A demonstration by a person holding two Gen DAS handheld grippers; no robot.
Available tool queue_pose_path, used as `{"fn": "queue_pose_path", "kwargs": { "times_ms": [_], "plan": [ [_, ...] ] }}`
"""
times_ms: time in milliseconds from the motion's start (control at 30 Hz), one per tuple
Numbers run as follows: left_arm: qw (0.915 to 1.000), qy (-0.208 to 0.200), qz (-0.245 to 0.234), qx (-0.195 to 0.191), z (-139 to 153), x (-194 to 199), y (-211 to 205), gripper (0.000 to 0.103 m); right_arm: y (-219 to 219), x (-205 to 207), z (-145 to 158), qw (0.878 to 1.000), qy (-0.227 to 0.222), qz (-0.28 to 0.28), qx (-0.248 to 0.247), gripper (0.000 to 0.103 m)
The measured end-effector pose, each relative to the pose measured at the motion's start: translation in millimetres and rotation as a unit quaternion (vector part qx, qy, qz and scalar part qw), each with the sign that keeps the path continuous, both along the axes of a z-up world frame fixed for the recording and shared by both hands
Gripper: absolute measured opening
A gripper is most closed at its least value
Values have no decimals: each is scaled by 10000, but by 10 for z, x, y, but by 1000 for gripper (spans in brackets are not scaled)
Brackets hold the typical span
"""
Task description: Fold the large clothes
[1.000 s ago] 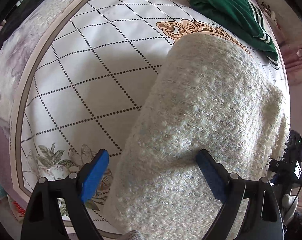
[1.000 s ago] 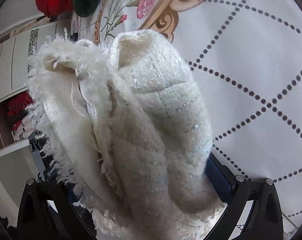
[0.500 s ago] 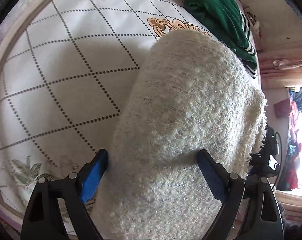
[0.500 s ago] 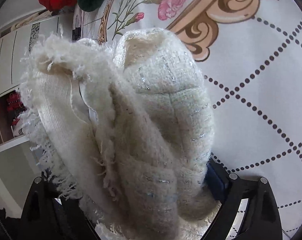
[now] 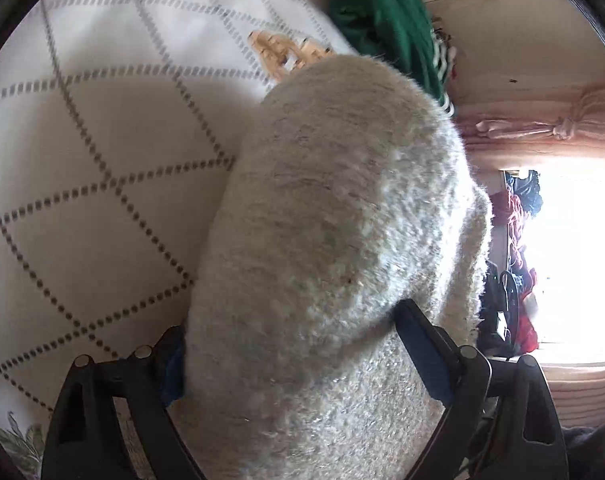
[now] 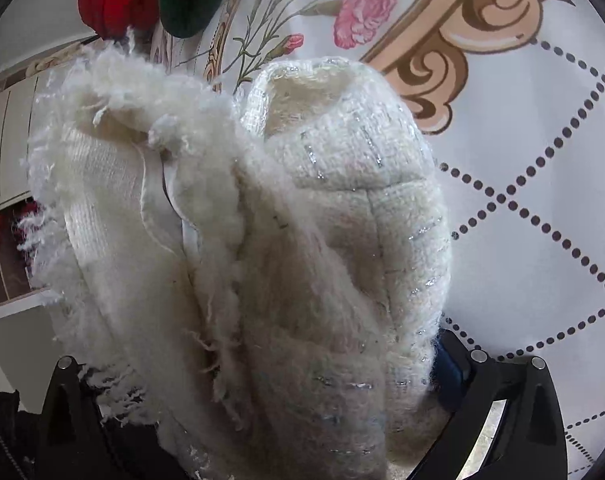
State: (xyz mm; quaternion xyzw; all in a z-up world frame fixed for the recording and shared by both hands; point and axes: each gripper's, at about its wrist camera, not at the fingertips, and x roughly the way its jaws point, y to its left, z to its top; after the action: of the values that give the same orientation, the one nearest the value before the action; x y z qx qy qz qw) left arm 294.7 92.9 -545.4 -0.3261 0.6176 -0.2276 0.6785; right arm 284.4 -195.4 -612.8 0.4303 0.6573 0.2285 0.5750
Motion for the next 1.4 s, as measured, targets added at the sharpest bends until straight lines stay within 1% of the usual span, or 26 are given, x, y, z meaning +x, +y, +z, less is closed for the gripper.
{"fn": "queue_pose_path", "kwargs": {
  "times_ms": [33, 67, 100, 167, 233, 333, 367, 433, 500, 533, 633, 733, 800, 900, 967, 1033, 1133, 1200, 1233, 1267, 1300, 1333, 1367, 1400],
  "plan": [
    [9998, -161, -76, 98, 91, -15, -11, 90, 19, -30, 26, 9998, -1, -114, 163, 70],
    [9995, -243, -115, 157, 162, -26, -23, 90, 107, -5, 32, 9996, -62, -163, 226, 66],
    [9991, -313, -151, 237, 234, -10, -53, 90, 145, -4, 88, 9996, -156, -148, 202, 62],
    [9983, -422, -206, 338, 360, 34, -119, 90, 224, 10, 176, 9990, -241, -229, 310, 58],
    [9975, -470, -265, 449, 472, 60, -174, 90, 255, 30, 248, 9980, -278, -343, 463, 56],
    [9974, -487, -230, 482, 641, 122, -274, 90, 256, 90, 351, 9964, -300, -462, 648, 54],
    [9972, -516, -217, 495, 673, 156, -284, 90, 268, 129, 405, 9963, -340, -465, 641, 54],
    [9962, -598, -212, 590, 836, 196, -383, 90, 266, 216, 551, 9960, -427, -427, 658, 54],
    [9965, -602, -152, 567, 973, 257, -440, 90, 225, 320, 711, 9960, -472, -399, 638, 54],
    [9966, -587, -135, 556, 982, 362, -515, 90, 189, 384, 793, 9962, -489, -393, 611, 54],
    [9965, -607, -89, 569, 1203, 669, -724, 90, 52, 627, 1081, 9961, -536, -392, 583, 54],
    [9957, -681, -37, 622, 1435, 1144, -950, 90, -106, 1000, 1355, 9958, -598, -402, 563, 54],
    [9951, -733, -13, 657, 1516, 1481, -1082, 90, -186, 1378, 1506, 9956, -652, -416, 537, 54],
    [9936, -859, 40, 732, 1576, 2063, -1261, 90, -258, 2015, 1617, 9952, -745, -362, 514, 54],
    [9926, -947, 105, 756, 1557, 2402, -1236, 90, -236, 2465, 1617, 9950, -807, -300, 515, 54],
    [9920, -999, 208, 743, 1465, 2723, -1198, 90, -221, 2967, 1561, 9949, -854, -202, 491, 54],
    [9919, -997, 320, 723, 1261, 3198, -1066, 90, -120, 3627, 1374, 9955, -875, -25, 370, 54],
    [9929, -894, 332, 718, 1023, 3509, -1021, 89, -72, 3973, 1199, 9962, -845, 92, 210, 54],
    [9937, -804, 297, 729, 856, 3655, -1030, 89, -73, 4090, 1111, 9969, -778, 101, 106, 54],
    [9939, -698, 223, 823, 714, 3771, -1040, 90, -144, 4212, 1035, 9975, -702, 103, 40, 54],
    [9935, -633, 201, 927, 654, 3909, -1028, 90, -136, 4271, 948, 9979, -641, 125, -36, 54],
    [9936, -591, 97, 961, 544, 3964, -1038, 90, -139, 4315, 882, 9980, -608, 157, -83, 54],
    [9941, -555, 30, 927, 491, 3996, -1038, 90, -267, 4331, 810, 9979, -609, 188, -103, 54],
    [9949, -514, 13, 866, 469, 4010, -1026, 90, -274, 4355, 780, 9980, -581, 188, -152, 56]
  ]
}}
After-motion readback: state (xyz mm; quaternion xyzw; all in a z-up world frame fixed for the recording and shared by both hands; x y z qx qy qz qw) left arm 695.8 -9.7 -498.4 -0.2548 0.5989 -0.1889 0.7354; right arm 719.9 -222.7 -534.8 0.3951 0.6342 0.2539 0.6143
